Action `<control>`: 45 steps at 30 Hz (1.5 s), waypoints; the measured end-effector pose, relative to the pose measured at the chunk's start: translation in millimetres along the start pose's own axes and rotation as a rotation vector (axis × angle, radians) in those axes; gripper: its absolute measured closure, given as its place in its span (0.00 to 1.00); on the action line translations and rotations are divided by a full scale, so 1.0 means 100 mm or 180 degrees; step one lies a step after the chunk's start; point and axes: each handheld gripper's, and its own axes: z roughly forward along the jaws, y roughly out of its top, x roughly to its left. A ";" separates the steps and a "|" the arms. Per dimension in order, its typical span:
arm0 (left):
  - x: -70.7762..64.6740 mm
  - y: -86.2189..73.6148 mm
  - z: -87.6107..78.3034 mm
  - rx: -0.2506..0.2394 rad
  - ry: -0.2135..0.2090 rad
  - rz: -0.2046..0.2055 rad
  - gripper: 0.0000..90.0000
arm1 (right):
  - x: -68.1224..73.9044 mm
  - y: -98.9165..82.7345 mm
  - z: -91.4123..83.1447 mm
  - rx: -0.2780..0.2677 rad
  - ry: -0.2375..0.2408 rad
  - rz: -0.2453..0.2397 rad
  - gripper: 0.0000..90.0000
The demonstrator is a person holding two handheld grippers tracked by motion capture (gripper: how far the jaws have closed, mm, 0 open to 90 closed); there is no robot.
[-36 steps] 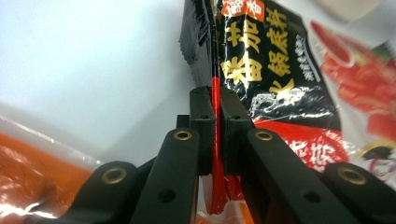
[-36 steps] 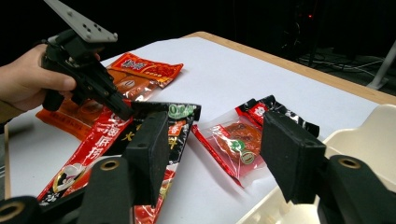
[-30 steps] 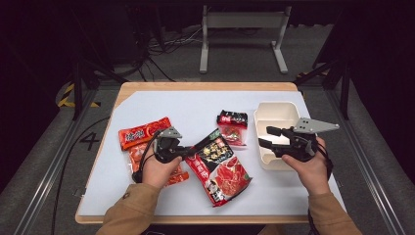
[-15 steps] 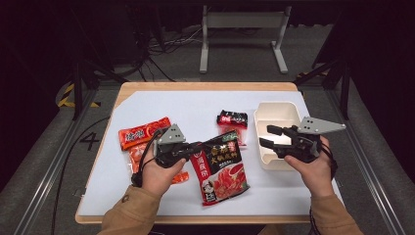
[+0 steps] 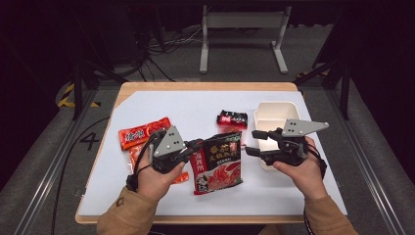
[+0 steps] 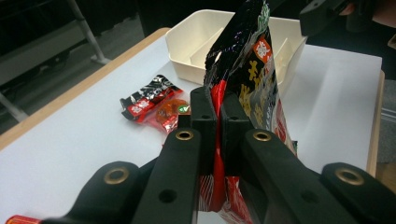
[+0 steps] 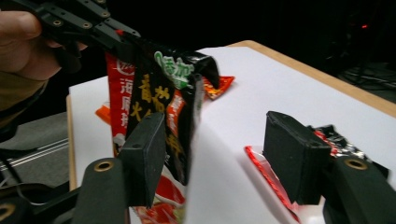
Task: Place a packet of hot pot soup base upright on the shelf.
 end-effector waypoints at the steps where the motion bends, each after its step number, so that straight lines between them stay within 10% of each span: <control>1: 0.00 0.00 0.00 0.0000 0.0000 0.0000 0.98 | 0.00 0.00 0.00 0.0000 0.0000 0.0000 0.43; 17: -0.10 0.08 -0.07 -0.0090 -0.0016 0.0197 0.98 | 0.06 -0.01 0.52 0.0293 0.0584 0.0234 0.37; 25: -0.14 0.09 -0.08 -0.0101 -0.0030 0.0244 0.97 | 0.09 0.02 0.65 0.0301 0.0826 0.0239 0.54; 45: -0.18 0.10 -0.07 -0.0093 -0.0075 0.0322 0.97 | 0.11 0.02 0.73 0.0487 0.1066 -0.0243 0.79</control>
